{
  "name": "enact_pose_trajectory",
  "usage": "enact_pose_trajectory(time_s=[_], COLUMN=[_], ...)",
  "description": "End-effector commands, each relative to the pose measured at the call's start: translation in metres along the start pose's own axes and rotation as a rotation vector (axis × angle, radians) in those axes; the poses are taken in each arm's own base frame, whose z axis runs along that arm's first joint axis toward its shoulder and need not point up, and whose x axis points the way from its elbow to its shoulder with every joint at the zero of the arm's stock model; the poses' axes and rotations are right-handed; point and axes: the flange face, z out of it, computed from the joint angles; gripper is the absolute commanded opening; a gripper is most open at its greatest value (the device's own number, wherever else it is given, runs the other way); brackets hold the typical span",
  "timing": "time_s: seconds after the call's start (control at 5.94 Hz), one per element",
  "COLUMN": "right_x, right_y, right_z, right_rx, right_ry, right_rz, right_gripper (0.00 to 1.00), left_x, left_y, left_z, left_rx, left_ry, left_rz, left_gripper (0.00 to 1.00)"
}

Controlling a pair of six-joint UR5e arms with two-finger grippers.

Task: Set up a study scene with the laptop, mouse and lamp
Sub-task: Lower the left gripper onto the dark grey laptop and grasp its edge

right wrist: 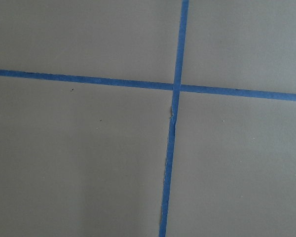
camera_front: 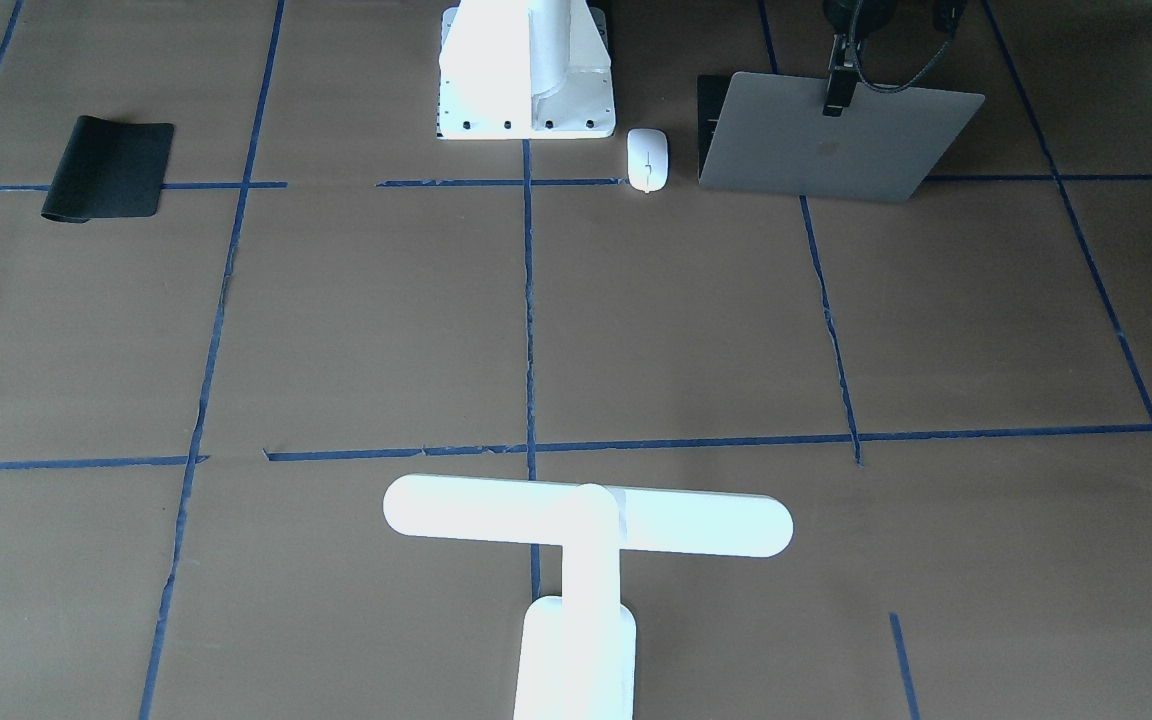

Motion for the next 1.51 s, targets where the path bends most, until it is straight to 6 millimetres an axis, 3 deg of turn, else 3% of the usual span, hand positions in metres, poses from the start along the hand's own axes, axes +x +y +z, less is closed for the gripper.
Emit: enact_pose_trajectory(time_s=[0.0,0.17,0.34,0.67,0.84,1.01,1.18,1.35], right_x=[0.0,-0.001,-0.002,-0.004,-0.004,-0.005,-0.005,-0.005], right_y=[0.0,0.0,0.0,-0.001,-0.001,-0.001,-0.001,-0.001], right_z=[0.0,-0.003,-0.004,-0.006,-0.007,-0.007,-0.007,-0.007], right_rx=[0.001,0.006,0.009,0.015,0.015,0.016,0.017,0.016], right_ry=[-0.001,-0.003,-0.002,-0.02,-0.022,-0.022,-0.022,-0.022], right_rz=[0.0,-0.001,-0.002,-0.001,-0.001,-0.002,-0.003,-0.002], right_gripper=[1.0,1.0,1.0,1.0,1.0,1.0,1.0,1.0], left_x=[0.001,0.004,0.02,0.051,0.058,0.08,0.113,0.164], left_y=[0.0,-0.003,-0.024,-0.087,-0.096,-0.099,-0.087,-0.073], left_z=[0.0,-0.008,-0.032,-0.078,-0.085,-0.1,-0.091,-0.085], left_rx=[0.004,-0.007,-0.011,-0.016,-0.012,-0.029,-0.016,-0.009], left_ry=[0.003,0.017,0.069,0.168,0.191,0.245,0.246,0.26], left_rz=[-0.051,-0.077,-0.143,-0.32,-0.34,-0.367,-0.348,-0.366], left_gripper=[0.25,0.07,0.02,0.01,0.01,0.01,0.0,0.0])
